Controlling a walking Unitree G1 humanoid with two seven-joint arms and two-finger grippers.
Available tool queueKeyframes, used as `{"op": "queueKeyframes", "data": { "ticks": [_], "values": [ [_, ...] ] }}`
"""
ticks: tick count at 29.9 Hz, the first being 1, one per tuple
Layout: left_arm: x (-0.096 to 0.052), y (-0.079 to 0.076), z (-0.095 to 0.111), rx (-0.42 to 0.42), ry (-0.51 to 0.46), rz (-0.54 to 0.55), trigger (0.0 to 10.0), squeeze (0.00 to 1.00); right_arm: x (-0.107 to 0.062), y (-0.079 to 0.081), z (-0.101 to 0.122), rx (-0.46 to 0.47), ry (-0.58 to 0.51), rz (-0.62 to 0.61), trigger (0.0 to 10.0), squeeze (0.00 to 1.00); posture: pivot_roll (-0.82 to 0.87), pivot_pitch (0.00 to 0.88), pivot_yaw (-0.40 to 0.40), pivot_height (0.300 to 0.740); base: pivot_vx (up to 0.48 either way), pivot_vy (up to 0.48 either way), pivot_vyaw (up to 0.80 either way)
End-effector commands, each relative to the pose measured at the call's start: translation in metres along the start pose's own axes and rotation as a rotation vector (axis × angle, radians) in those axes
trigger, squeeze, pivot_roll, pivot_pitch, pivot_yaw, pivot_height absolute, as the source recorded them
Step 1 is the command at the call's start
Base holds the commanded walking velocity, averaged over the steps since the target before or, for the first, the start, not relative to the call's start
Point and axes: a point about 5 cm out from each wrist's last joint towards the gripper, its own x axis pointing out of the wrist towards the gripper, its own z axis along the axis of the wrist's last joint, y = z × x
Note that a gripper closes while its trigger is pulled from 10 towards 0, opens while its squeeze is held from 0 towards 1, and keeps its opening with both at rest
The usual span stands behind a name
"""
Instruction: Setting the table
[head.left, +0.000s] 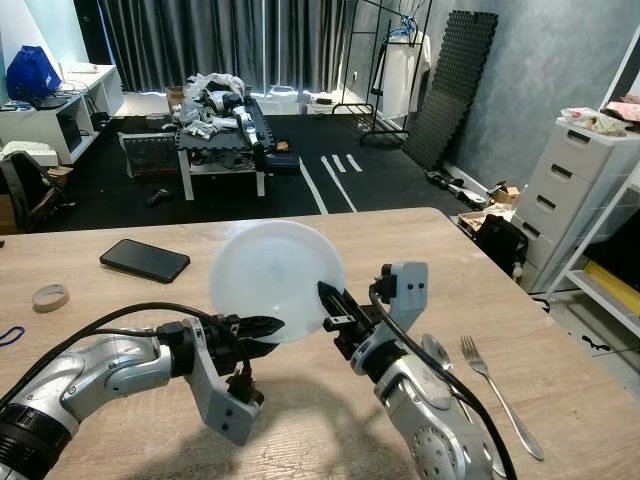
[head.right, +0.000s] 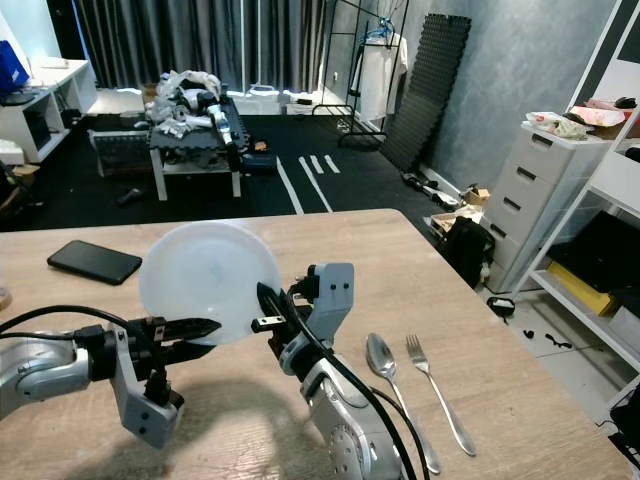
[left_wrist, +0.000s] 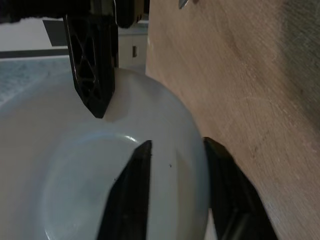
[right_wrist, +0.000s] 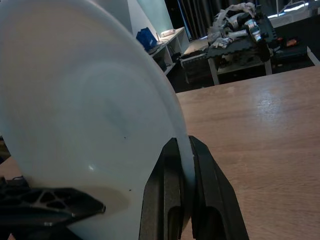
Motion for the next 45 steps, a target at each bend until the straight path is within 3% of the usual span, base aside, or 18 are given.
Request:
{"op": "queueKeyframes", "data": {
  "ticks": [1,2,4,13,14,16,25,27,28,29,30,31,32,34,35,37,40,45],
  "values": [
    [-0.005,0.001,-0.002,-0.007,0.025,0.017,10.0,1.0,-0.002,0.001,-0.009,0.0,0.036,0.008,0.0,0.0,0.1,0.069,0.034,0.74,0.0,0.0,0.0],
    [-0.007,0.001,-0.002,0.002,0.034,0.023,10.0,0.1,-0.002,0.0,-0.009,0.0,0.035,0.002,0.0,0.0,0.11,0.072,0.032,0.74,0.0,0.0,0.0],
    [-0.011,0.001,-0.003,0.01,0.049,0.032,10.0,0.0,-0.002,-0.001,-0.009,0.0,0.035,-0.007,0.0,0.0,0.11,0.074,0.031,0.74,0.0,0.0,0.0],
    [-0.026,-0.015,0.003,-0.055,0.062,-0.031,10.0,0.0,-0.002,-0.013,-0.008,0.006,0.019,-0.107,0.0,0.0,0.11,0.085,0.033,0.74,0.0,0.0,0.0],
    [-0.029,-0.021,0.006,-0.097,0.077,-0.04,10.0,0.0,-0.001,-0.018,-0.005,0.023,-0.007,-0.146,10.0,0.0,0.11,0.091,0.036,0.74,0.0,0.0,0.0],
    [-0.032,-0.029,0.009,-0.15,0.113,-0.037,10.0,0.0,-0.002,-0.024,0.001,0.039,-0.045,-0.19,10.0,0.0,0.11,0.093,0.037,0.74,0.0,0.0,0.0],
    [-0.037,-0.028,0.009,-0.149,0.225,0.079,10.0,0.0,-0.008,-0.05,-0.002,0.042,-0.038,-0.362,10.0,0.0,0.11,0.105,0.032,0.74,0.0,0.0,0.0],
    [-0.041,-0.03,0.001,-0.381,0.377,0.242,10.0,0.0,-0.013,-0.061,-0.001,0.039,-0.057,-0.431,10.0,0.0,0.11,0.11,0.041,0.74,0.0,0.0,0.0],
    [-0.041,-0.03,0.001,-0.381,0.377,0.242,10.0,0.0,-0.013,-0.061,-0.001,0.039,-0.057,-0.431,10.0,0.0,0.11,0.11,0.041,0.74,0.0,0.0,0.0],
    [-0.043,-0.034,-0.006,-0.588,0.479,0.359,10.0,0.0,-0.015,-0.065,0.002,0.025,-0.076,-0.449,10.0,0.0,0.11,0.112,0.04,0.74,0.0,0.0,0.0],
    [-0.043,-0.034,-0.006,-0.588,0.479,0.359,10.0,0.0,-0.015,-0.065,0.002,0.025,-0.076,-0.449,10.0,0.0,0.11,0.112,0.04,0.74,0.0,0.0,0.0],
    [-0.044,-0.039,-0.01,-0.797,0.552,0.477,10.0,0.0,-0.017,-0.067,0.004,0.013,-0.09,-0.455,10.0,0.0,0.1,0.114,0.04,0.74,0.0,0.0,0.0],
    [-0.044,-0.039,-0.01,-0.797,0.552,0.477,10.0,0.0,-0.017,-0.067,0.004,0.013,-0.09,-0.455,10.0,0.0,0.1,0.114,0.04,0.74,0.0,0.0,0.0],
    [-0.043,-0.05,-0.013,-1.18,0.642,0.703,10.0,0.0,-0.025,-0.07,0.005,-0.007,-0.104,-0.46,10.0,0.0,0.09,0.12,0.035,0.74,0.0,0.0,0.0],
    [-0.043,-0.05,-0.013,-1.18,0.642,0.703,10.0,0.0,-0.025,-0.07,0.005,-0.007,-0.104,-0.46,10.0,0.0,0.09,0.12,0.035,0.74,0.0,0.0,0.0],
    [-0.042,-0.057,-0.013,-1.382,0.676,0.84,10.0,0.0,-0.032,-0.072,0.004,-0.025,-0.106,-0.462,10.0,0.0,0.08,0.122,0.036,0.74,0.0,0.0,0.0],
    [-0.045,-0.062,-0.011,-1.5,0.711,0.921,10.0,0.0,-0.043,-0.075,0.002,-0.05,-0.106,-0.473,10.0,0.0,0.08,0.126,0.04,0.74,0.0,0.0,0.0],
    [-0.05,-0.061,-0.008,-1.494,0.725,0.902,10.0,0.0,-0.053,-0.08,0.0,-0.07,-0.098,-0.493,10.0,0.0,0.08,0.129,0.045,0.74,0.0,0.0,0.0]
  ]
}}
